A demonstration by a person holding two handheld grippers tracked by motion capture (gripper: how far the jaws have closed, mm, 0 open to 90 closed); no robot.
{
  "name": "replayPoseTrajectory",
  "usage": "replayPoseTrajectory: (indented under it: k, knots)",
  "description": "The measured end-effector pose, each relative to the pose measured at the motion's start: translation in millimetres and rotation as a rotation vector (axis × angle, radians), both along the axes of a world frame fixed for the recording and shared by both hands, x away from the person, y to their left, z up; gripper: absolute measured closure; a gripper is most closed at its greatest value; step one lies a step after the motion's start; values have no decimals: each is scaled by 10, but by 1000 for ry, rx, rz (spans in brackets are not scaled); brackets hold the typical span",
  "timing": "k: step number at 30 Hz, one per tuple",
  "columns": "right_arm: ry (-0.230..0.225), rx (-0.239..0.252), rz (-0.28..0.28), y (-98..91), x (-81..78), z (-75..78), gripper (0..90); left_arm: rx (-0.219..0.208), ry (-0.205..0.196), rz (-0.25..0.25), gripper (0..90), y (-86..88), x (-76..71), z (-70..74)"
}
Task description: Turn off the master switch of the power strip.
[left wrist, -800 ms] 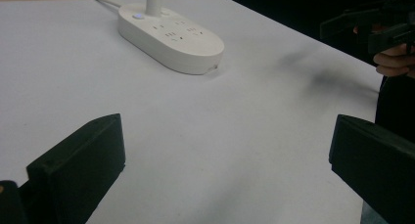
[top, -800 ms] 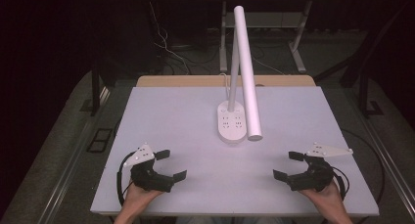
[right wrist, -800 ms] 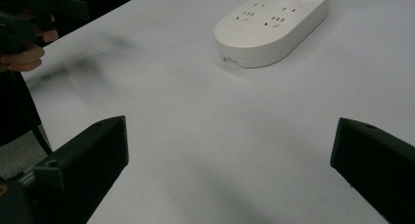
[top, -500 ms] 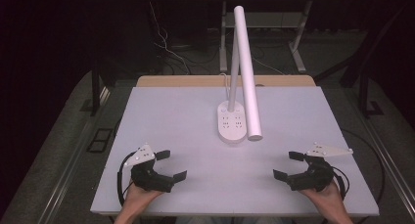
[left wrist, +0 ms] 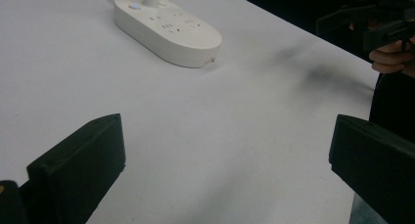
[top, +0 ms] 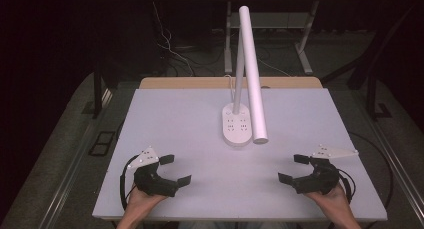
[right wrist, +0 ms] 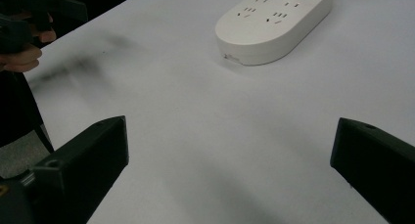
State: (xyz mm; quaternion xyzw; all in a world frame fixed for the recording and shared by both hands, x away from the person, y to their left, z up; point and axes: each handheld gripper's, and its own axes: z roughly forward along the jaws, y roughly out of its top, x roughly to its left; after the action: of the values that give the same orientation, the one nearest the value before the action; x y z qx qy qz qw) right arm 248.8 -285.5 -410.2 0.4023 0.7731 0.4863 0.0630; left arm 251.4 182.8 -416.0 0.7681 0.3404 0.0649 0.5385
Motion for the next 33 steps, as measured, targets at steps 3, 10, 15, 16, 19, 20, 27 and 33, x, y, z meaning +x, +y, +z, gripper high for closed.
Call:
replayPoseTrajectory:
  k: [3, 10, 15, 16, 19, 20, 27, 33]
  knots:
    - [4, 0, -1, -2, 1, -1, 2, 5, 4, -1, 0, -4, 13, 19]
    - [7, -8, 6, -3, 11, -9, 2, -1, 28, -9, 0, -14, 51, 68]
    - [11, -11, 9, -1, 15, -12, 2, 14, 31, -16, 0, -35, 77, 97]
    - [11, -11, 9, -1, 15, -12, 2, 16, 32, -18, 0, -39, 80, 102]
    - [12, -12, 11, 0, 15, -12, 2, 21, 36, -21, 0, -57, 96, 115]
    - [11, -12, 13, 0, 16, -13, 2, 24, 39, -27, 0, -57, 104, 121]
    - [12, -15, 14, 1, 18, -15, 2, 32, 49, -43, 0, -76, 165, 186]
    - [15, -16, 14, 3, 18, -17, 3, 35, 55, -52, 0, -109, 234, 250]
